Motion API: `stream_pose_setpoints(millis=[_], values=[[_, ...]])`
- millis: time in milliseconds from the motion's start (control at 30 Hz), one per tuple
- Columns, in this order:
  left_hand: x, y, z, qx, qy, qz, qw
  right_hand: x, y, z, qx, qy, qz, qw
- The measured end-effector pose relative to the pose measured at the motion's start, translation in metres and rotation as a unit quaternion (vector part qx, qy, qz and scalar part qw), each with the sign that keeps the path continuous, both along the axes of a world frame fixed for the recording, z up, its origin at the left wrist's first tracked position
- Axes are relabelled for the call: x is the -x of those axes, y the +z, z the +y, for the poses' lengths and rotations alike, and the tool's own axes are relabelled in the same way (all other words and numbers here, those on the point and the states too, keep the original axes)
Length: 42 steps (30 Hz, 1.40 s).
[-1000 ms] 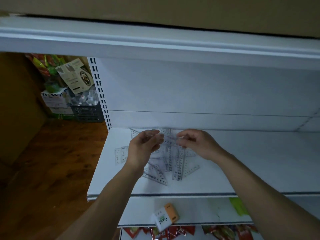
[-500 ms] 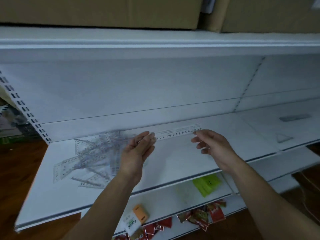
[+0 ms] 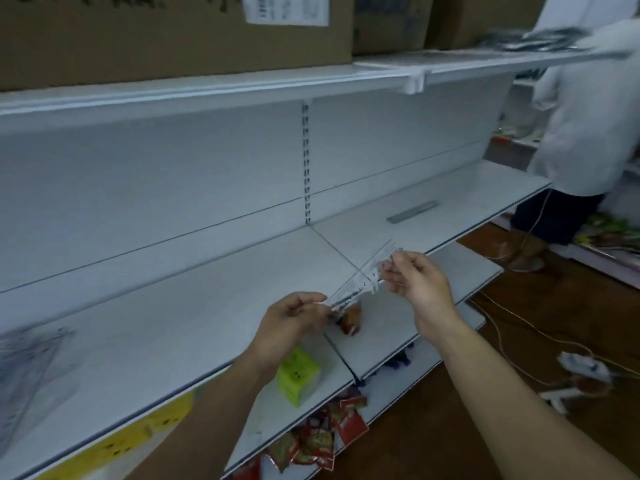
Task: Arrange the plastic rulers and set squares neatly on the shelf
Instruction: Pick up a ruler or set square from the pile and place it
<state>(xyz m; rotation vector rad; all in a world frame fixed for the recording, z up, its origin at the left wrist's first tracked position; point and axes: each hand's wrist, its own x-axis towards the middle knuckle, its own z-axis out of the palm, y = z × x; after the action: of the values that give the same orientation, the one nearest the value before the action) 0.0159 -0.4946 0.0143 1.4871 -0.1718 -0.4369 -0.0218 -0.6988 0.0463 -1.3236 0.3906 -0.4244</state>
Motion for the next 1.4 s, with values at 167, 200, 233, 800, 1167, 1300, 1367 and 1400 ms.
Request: stream_pose_setpoints(millis=[167,200,233,800,1167,1300,1367,1400], values=[[-0.001,0.016,-0.082,-0.050,-0.074,-0.058,0.994,0.010,-0.003,-0.058,0.038,-0.003,-0.002,0.999],[-0.004,0.017,-0.096,-0.065,-0.097,-0.072,0.991,0.010,-0.004,-0.066,0.046,0.000,-0.004,0.999],[-0.007,0.017,-0.110,-0.075,-0.119,-0.081,0.987,0.009,-0.005,-0.073,0.053,-0.001,-0.004,0.999],[-0.141,0.008,-0.347,0.155,-0.050,0.082,0.983,-0.074,-0.017,-0.300,0.129,-0.007,0.118,0.985],[-0.237,-0.003,-0.422,0.088,0.039,0.056,0.994,-0.168,-0.025,-0.425,0.107,0.013,0.112,0.988],[-0.259,-0.015,-0.430,0.027,0.152,0.025,0.988,-0.218,-0.039,-0.451,0.060,0.028,0.087,0.994],[-0.266,-0.020,-0.432,-0.013,0.204,0.009,0.979,-0.244,-0.046,-0.460,0.078,0.071,0.076,0.992],[-0.268,-0.023,-0.433,-0.028,0.232,0.006,0.972,-0.257,-0.048,-0.463,0.091,0.094,0.072,0.989]])
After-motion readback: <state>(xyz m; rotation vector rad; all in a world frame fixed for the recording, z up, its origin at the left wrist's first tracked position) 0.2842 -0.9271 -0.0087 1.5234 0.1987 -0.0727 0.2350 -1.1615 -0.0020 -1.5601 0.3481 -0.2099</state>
